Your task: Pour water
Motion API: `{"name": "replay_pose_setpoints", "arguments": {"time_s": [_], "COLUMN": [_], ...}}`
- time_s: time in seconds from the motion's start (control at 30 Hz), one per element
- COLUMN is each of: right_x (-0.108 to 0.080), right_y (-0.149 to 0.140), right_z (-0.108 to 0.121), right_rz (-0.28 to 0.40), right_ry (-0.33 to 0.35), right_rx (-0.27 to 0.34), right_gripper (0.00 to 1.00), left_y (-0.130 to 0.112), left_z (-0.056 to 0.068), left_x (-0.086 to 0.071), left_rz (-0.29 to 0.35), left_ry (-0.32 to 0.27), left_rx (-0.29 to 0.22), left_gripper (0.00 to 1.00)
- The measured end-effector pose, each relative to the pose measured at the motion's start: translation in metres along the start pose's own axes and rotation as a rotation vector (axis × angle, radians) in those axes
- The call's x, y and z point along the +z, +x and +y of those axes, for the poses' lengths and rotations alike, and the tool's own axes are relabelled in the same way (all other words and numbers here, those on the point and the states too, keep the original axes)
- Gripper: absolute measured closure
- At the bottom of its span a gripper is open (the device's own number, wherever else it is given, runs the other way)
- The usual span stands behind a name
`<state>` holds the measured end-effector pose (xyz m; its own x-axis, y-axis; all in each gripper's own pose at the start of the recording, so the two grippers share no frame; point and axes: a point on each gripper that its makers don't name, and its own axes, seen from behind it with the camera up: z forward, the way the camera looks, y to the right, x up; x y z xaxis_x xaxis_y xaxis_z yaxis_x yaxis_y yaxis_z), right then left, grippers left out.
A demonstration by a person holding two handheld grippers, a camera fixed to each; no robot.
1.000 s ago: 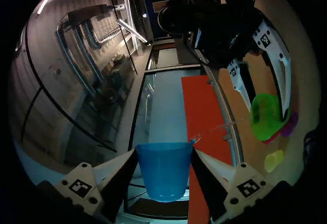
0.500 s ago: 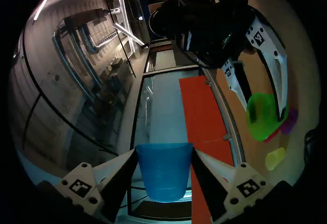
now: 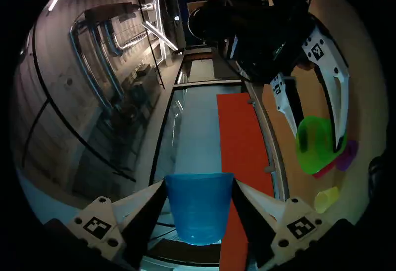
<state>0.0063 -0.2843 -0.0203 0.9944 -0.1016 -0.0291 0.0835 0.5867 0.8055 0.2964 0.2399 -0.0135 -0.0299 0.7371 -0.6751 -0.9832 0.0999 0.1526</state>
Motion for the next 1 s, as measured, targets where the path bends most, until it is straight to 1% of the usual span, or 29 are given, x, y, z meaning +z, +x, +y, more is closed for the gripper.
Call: {"name": "replay_pose_setpoints", "arguments": {"time_s": [0.07,0.17,0.37,0.6,0.67,0.87,1.0], "right_x": [-0.001,-0.003,-0.008,-0.014,-0.016,-0.023,-0.028], "right_y": [0.0,0.0,0.002,0.007,0.009,0.015,0.017], "right_z": [0.0,0.002,0.004,0.005,0.004,0.003,0.003], "right_rz": [0.0,0.001,0.006,0.017,0.023,0.04,0.043], "right_ry": [-0.002,-0.008,-0.016,-0.03,-0.032,-0.043,-0.051], "right_rx": [0.002,0.003,0.009,0.009,0.009,0.005,-0.003], "right_gripper": [0.1,0.1,0.1,0.1,0.1,0.1,0.1], "left_y": [-0.004,-0.009,-0.022,-0.041,-0.048,-0.063,-0.066], "left_z": [0.002,0.008,0.021,0.039,0.043,0.062,0.076], "left_x": [0.0,-0.001,-0.002,-0.002,-0.002,-0.005,-0.009], "left_rz": [-0.006,-0.018,-0.056,-0.123,-0.144,-0.206,-0.231], "left_ry": [-0.003,-0.013,-0.044,-0.083,-0.091,-0.122,-0.147], "left_rx": [-0.033,-0.098,-0.251,-0.434,-0.48,-0.626,-0.721], "left_gripper": [0.13,0.13,0.13,0.13,0.13,0.13,0.13]}}
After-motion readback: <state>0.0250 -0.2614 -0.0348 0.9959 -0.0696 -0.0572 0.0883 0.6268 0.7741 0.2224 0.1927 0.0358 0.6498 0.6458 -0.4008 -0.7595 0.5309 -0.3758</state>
